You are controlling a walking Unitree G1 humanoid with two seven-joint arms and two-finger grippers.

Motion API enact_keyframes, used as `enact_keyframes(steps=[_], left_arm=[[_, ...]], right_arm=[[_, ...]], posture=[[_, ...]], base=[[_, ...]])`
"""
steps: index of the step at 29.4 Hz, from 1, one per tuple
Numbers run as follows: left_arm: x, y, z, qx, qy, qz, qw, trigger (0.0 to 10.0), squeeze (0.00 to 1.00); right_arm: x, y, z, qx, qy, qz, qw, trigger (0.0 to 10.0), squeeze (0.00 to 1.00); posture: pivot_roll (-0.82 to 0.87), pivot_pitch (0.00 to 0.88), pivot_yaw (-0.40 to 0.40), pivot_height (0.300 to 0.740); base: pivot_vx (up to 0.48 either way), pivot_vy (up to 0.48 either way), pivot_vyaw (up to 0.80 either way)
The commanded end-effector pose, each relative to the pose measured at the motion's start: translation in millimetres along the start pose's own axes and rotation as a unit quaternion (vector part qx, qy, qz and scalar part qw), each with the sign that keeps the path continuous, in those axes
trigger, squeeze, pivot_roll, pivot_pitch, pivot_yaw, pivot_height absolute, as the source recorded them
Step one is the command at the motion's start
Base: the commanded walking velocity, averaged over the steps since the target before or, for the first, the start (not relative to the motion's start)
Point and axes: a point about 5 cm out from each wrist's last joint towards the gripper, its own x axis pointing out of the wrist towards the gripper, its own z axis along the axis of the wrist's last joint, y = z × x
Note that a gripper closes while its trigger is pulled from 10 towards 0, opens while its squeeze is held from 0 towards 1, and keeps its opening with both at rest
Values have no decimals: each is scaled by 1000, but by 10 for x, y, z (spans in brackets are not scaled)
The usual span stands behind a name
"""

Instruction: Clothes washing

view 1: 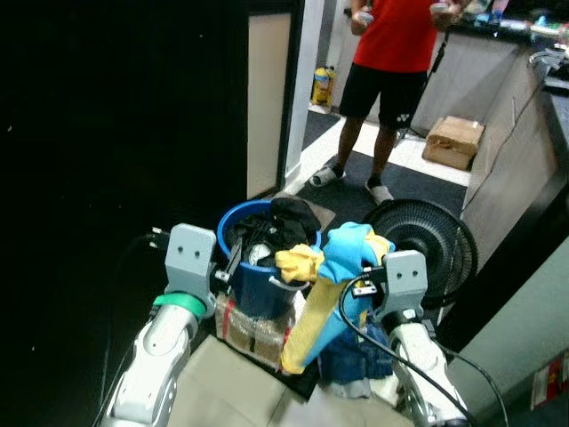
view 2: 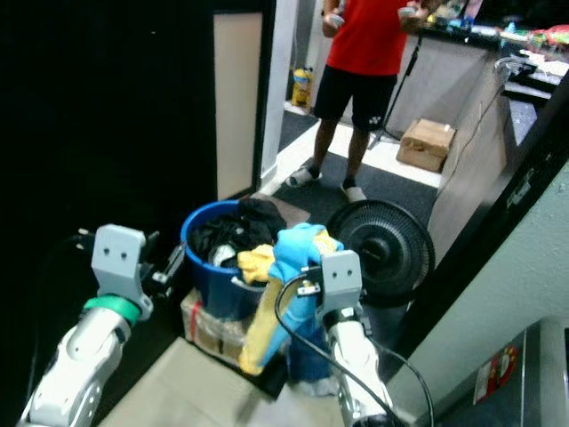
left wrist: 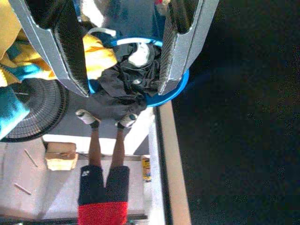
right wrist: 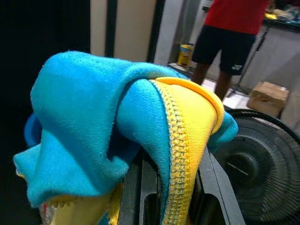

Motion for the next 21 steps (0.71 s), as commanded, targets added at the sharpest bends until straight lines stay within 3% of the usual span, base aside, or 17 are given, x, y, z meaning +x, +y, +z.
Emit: enact_keyframes(steps=[1,21], left_arm=[[-6,-11,-14,5,2,0,1000,10000,0],[12,33,-36,8,7,12,1000,10000,0]], right_arm=[[2,-23,16,-1,-10,-6,1000,10000,0],[3,-8,5,-7,-9,-6,1000,10000,0]], posture=[[105,0,-21,740],[99,0,-14,740]], base=[[0,0,0],[400,0,0]])
